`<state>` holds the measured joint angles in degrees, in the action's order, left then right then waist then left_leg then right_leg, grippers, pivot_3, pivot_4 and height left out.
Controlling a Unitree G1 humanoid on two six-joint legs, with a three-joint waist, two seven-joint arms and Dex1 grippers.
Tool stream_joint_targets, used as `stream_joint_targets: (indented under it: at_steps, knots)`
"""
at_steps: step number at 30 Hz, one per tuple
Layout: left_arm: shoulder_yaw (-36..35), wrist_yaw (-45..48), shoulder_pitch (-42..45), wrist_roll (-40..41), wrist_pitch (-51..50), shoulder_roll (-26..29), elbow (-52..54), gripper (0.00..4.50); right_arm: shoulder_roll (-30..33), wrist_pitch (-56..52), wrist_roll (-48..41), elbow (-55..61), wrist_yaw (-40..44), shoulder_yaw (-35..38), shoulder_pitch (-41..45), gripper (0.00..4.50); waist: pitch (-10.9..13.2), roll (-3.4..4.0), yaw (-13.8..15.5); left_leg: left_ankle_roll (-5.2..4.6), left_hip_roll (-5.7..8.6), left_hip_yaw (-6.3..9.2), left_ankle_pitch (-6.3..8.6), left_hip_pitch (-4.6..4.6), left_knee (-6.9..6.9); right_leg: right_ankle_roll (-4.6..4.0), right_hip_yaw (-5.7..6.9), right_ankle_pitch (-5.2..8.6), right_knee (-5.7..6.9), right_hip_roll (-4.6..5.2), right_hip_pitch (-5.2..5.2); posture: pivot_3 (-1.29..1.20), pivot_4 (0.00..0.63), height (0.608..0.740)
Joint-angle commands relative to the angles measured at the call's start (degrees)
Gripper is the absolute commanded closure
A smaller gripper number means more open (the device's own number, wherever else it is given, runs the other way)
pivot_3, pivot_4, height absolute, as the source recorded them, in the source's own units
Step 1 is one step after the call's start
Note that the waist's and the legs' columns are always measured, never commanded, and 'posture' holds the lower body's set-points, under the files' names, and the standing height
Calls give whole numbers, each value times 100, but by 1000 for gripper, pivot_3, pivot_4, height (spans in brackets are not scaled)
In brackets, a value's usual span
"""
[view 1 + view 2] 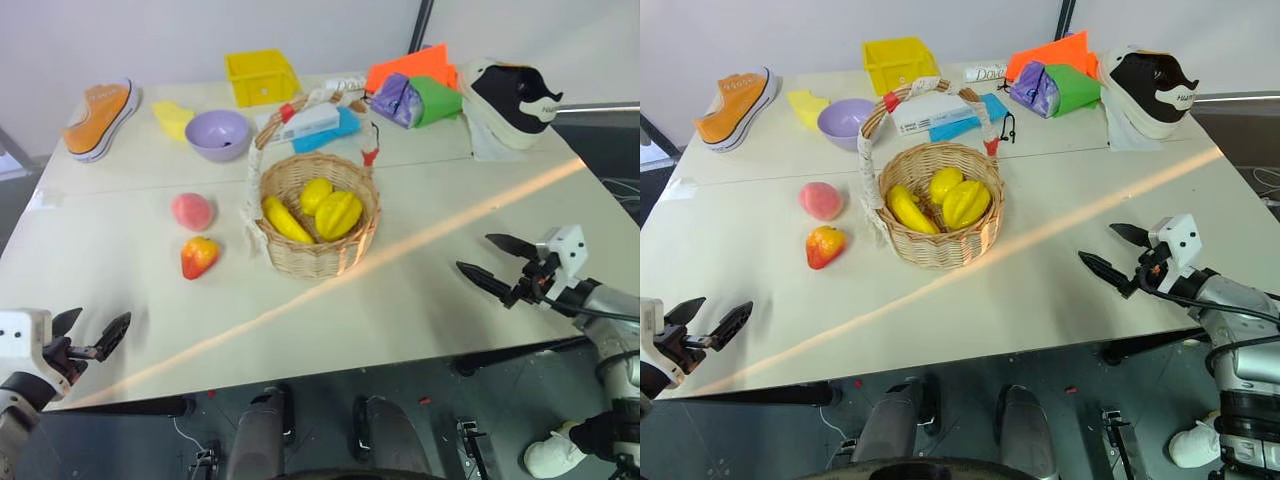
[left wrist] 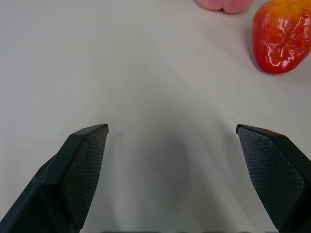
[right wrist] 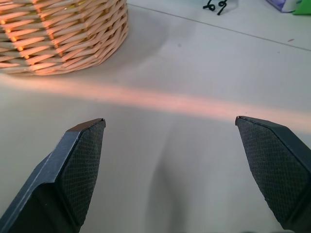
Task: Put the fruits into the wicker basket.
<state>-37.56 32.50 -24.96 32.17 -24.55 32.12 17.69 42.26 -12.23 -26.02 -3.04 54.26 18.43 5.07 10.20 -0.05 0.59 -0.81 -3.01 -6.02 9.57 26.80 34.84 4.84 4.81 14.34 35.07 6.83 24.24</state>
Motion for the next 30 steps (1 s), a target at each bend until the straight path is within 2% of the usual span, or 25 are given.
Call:
stream_joint_targets:
  at_steps: [1,10,18,24,30]
  knots:
    - [-57,-25,-33,-11,20,0,185,0,-2,-8,-61,134,-26,47,93,19,0,0,0,0,0,-1,0,0,0,0,0,0,0,0,0,0,150,740]
    - [25,-131,286,38,-171,93,182,0,-7,-55,-63,437,-115,27,92,19,0,0,10,-4,2,-2,2,2,16,4,0,-7,2,-2,-5,0,150,740]
    - [633,-200,999,145,-711,357,778,0,141,-752,-489,1569,15,-193,210,19,-1,0,19,-5,1,-3,2,1,16,7,0,-9,10,-3,-4,0,150,740]
    - [1708,-319,2131,-230,-1215,765,602,0,260,-1675,-1191,3152,47,-811,447,19,-1,0,20,-5,2,-3,2,0,21,9,2,-11,17,-5,-6,0,150,740]
    - [2549,-418,3033,-788,-1281,760,-26,0,81,-1993,-1525,3954,-94,-1396,639,19,-1,-6,17,-5,4,-4,2,2,25,15,2,-13,18,-4,-7,0,150,740]
